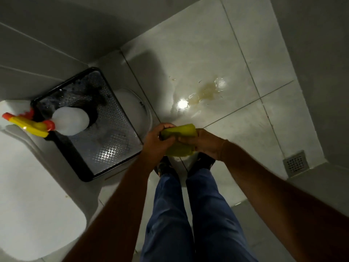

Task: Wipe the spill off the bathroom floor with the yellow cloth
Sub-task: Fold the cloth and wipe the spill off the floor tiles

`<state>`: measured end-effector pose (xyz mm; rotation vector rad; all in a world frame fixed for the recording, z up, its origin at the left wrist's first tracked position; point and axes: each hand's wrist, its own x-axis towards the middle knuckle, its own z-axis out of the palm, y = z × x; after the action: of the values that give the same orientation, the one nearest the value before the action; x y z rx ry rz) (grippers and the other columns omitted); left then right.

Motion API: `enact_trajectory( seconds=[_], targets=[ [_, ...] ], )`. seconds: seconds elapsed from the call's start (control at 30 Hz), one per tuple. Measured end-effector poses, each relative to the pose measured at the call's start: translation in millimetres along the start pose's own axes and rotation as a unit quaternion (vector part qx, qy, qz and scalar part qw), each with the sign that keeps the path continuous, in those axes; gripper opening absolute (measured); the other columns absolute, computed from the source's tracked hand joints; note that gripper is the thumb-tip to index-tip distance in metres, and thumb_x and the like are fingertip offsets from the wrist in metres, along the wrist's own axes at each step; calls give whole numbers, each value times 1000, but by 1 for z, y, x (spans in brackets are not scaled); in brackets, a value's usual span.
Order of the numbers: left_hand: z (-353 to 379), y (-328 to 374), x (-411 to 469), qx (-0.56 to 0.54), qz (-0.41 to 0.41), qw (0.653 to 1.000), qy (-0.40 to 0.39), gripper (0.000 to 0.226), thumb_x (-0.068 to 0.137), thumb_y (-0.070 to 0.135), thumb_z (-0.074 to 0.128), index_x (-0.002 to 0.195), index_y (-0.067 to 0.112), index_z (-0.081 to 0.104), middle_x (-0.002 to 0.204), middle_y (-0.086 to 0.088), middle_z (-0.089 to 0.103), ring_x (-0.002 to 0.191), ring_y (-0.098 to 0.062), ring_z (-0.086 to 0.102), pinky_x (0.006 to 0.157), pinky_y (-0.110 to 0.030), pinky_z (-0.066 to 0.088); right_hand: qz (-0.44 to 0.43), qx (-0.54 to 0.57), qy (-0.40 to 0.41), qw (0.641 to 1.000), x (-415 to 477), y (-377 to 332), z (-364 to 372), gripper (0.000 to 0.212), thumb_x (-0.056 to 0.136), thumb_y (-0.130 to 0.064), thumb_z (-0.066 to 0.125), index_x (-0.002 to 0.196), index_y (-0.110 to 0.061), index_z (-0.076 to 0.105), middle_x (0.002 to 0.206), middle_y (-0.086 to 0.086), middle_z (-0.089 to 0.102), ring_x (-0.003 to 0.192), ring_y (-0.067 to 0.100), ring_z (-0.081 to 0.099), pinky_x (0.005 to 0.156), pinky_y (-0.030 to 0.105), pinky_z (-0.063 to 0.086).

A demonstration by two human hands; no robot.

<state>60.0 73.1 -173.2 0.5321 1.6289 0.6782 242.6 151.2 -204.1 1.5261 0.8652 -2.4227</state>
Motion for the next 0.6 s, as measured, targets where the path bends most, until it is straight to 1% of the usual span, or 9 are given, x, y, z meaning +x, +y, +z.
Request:
enact_trajectory(
  seconds=[0.1,0.2,0.27,0.33,0.4,0.5,0.53,0.57,0.6],
  targets=[
    [35,-30,26,4,-56,998,18,51,97,6,61,141,31,55,137,-2,53,118,-21,60,91,-34,58,-4,3,109,994,13,27,-24,37,91,-24,74,126,-12,68,120,12,74,113,32,70,103,50,55],
    [62,-66,55,11,-146,987,66,60,100,16,61,154,31,41,153,-3,46,132,-25,55,93,-31,54,-16,11,235,972,33,50,-52,31,89,-17,74,120,-11,70,112,10,75,110,35,70,98,45,57],
    [74,-91,73,33,-184,979,77,62,100,25,58,158,32,35,159,-4,41,138,-27,52,105,-36,50,-19,-29,320,947,50,62,-80,29,84,-31,78,109,-18,72,100,-1,75,100,23,72,92,35,58],
    [81,-113,89,67,-200,974,79,66,100,30,55,161,31,30,164,-4,36,142,-29,48,105,-34,43,-29,-65,373,925,67,69,-109,42,77,-50,80,106,-21,70,96,-6,74,93,17,71,87,29,58],
    [87,-132,110,103,-202,971,81,69,100,31,55,163,31,25,166,-3,32,146,-29,43,108,-35,40,-34,-107,425,898,93,80,-139,54,79,-59,75,112,-18,64,103,1,73,92,21,70,86,32,59],
    [90,-155,144,169,-188,964,85,74,102,30,54,166,26,17,170,-6,27,153,-29,36,123,-44,34,-52,-202,467,859,139,90,-175,41,96,-55,55,121,-22,52,104,3,69,98,28,70,86,37,59],
    [91,-162,155,183,-183,962,91,75,103,31,53,167,25,15,171,-7,25,154,-29,33,125,-44,32,-56,-227,473,849,155,93,-183,37,100,-47,51,130,-25,48,113,6,68,107,30,67,91,38,57],
    [91,-168,166,188,-180,960,98,75,103,31,53,167,24,14,172,-7,23,156,-29,31,125,-43,30,-62,-259,477,838,170,97,-191,43,101,-33,51,142,-24,42,130,11,63,120,31,61,100,42,53],
    [92,-175,175,187,-181,960,104,75,104,31,52,167,23,13,172,-7,20,157,-28,29,125,-41,28,-64,-303,475,824,186,102,-197,55,99,-19,51,151,-18,34,148,14,49,136,32,49,113,43,45]
  ],
)
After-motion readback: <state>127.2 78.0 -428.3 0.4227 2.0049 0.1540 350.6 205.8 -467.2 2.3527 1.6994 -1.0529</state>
